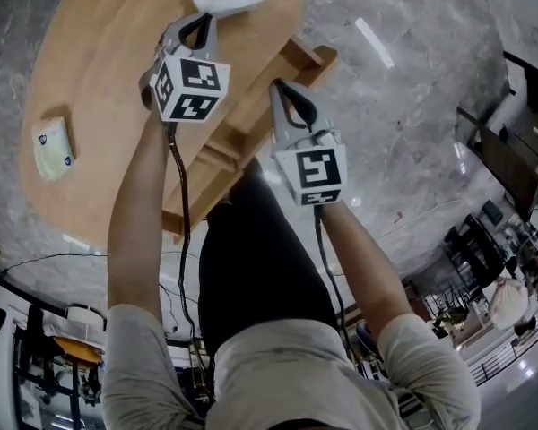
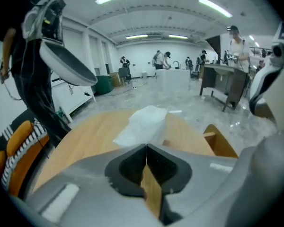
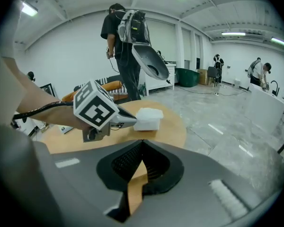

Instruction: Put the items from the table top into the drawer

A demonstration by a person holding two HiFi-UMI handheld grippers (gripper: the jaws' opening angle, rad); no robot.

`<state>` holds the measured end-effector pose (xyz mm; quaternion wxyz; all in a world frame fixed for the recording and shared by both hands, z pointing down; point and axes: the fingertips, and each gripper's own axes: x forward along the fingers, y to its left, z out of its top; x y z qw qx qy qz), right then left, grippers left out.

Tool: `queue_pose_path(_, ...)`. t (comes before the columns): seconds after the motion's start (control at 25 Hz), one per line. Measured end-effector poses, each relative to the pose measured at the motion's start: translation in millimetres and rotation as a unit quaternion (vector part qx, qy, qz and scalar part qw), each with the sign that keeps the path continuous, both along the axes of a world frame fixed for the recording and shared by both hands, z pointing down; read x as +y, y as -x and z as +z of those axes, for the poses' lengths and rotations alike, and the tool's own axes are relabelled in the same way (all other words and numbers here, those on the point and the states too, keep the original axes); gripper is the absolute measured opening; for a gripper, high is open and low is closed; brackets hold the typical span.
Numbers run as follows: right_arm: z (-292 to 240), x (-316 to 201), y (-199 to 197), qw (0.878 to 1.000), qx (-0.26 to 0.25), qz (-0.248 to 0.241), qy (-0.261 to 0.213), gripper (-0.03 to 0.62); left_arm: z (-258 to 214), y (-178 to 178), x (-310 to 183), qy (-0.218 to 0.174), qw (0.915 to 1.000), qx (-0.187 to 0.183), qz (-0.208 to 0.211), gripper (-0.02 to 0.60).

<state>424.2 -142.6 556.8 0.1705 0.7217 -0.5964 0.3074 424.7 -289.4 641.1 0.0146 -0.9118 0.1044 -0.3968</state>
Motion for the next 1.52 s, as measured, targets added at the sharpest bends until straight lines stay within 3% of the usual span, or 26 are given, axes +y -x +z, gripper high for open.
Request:
queue_pose_path(0.24, 6, -22, 50, 0.999, -0.022, -0.042, -0.005, 0.008, -30, 86, 2, 0.012, 0.9963, 0.044, -0.073, 0.023)
queue_pose_path(0.52, -3, -55, 145, 0.991, -0.030, -0.129, -0.026, 0.008, -50, 204, 14, -0.005, 0.9887, 0.045, -0.142, 0.023)
queue_pose_path(0.72, -7, -61, 225, 0.978, -0.040, -0.200, -0.034, 0.008, -64, 287, 31, -0.015, 0.9760, 0.050, -0.211, 0.023)
queue_pose_path(0.88, -9, -54, 278, 0.969, -0.045, -0.241, -0.031, 0.008, -69, 337, 53, -0.024, 0.9708, 0.043, -0.235, 0.023)
queue_pose_path(1.12, -1, -35, 331, 0.960, -0.045, -0.276, -0.023, 0.008, -68, 392, 84, -0.024, 0.9634, 0.045, -0.263, 0.023)
queue_pose_path(1.52, 0, 9, 369, 0.952, -0.040, -0.302, -0.016, 0.008, -67, 429, 140, -0.023, 0.9581, 0.047, -0.281, 0.023)
